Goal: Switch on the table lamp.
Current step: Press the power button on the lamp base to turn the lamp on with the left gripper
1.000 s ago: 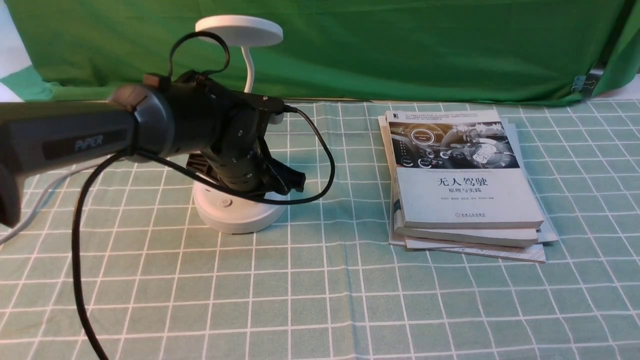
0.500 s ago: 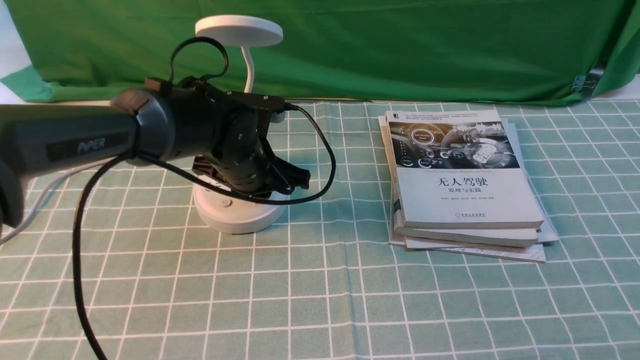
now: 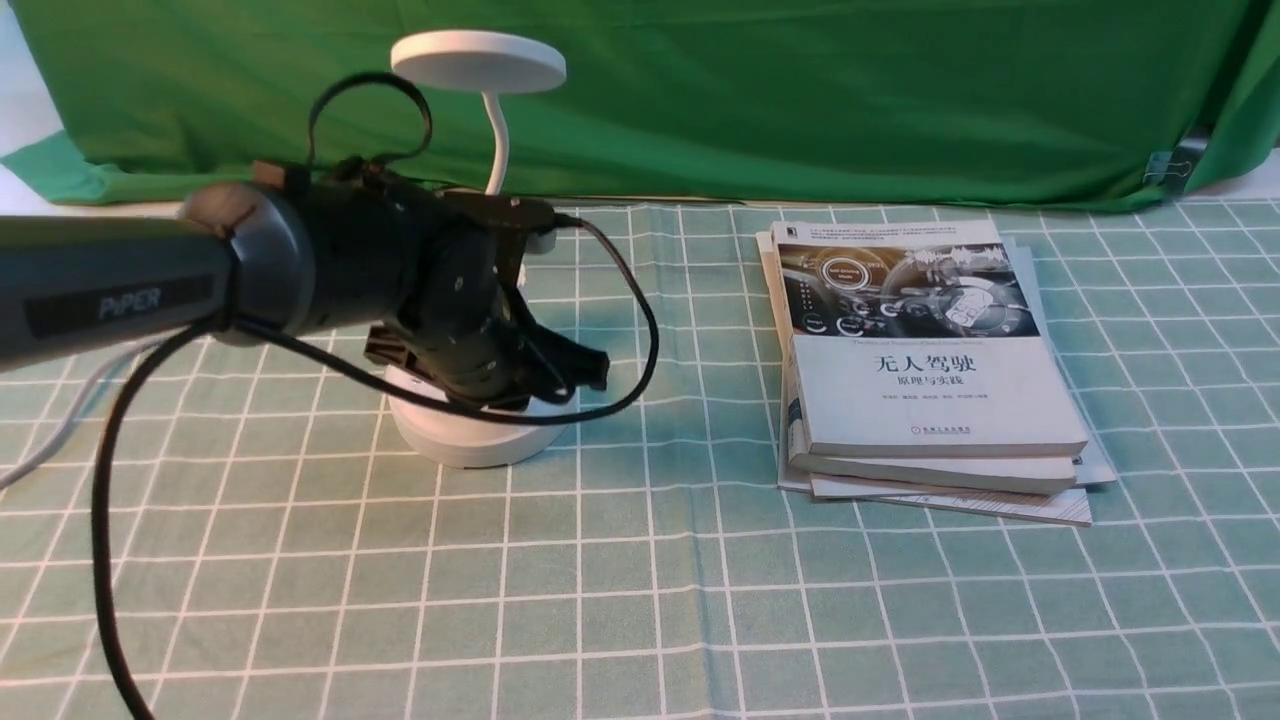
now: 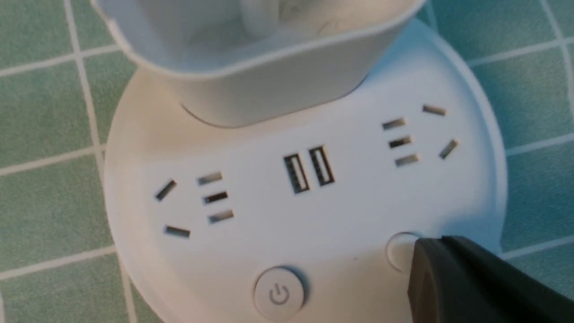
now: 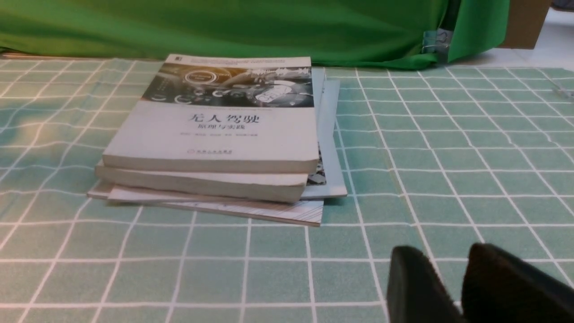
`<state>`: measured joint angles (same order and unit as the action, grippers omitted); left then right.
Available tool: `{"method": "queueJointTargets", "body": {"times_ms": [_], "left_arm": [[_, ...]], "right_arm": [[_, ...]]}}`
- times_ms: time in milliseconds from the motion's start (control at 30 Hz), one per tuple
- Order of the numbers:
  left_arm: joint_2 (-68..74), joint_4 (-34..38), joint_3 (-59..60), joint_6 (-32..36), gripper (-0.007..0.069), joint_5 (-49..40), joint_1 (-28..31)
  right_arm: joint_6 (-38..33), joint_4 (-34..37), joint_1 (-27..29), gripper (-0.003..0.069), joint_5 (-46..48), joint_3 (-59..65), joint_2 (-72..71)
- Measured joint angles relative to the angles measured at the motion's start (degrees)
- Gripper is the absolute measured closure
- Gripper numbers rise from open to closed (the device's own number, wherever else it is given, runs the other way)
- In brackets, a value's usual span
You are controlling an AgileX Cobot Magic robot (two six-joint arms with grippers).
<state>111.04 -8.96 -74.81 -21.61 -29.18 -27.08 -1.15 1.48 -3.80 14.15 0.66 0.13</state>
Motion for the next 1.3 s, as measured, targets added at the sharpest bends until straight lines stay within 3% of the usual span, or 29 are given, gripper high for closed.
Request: {"method": "queueJointTargets", "body": {"times_ms": [500, 1300], "left_arm": [[0.53, 0.28, 0.22, -2.34, 0.0623, 2.25, 2.16], [0.93, 6.36, -1.86, 3.54, 0.0623, -2.04, 2.23]], "right_arm": [[0.0, 0.0, 0.0, 0.0421, 0.0, 0.0, 0.0], [0.0, 0.0, 0.0, 0.0421, 0.05, 0.0, 0.0]]}}
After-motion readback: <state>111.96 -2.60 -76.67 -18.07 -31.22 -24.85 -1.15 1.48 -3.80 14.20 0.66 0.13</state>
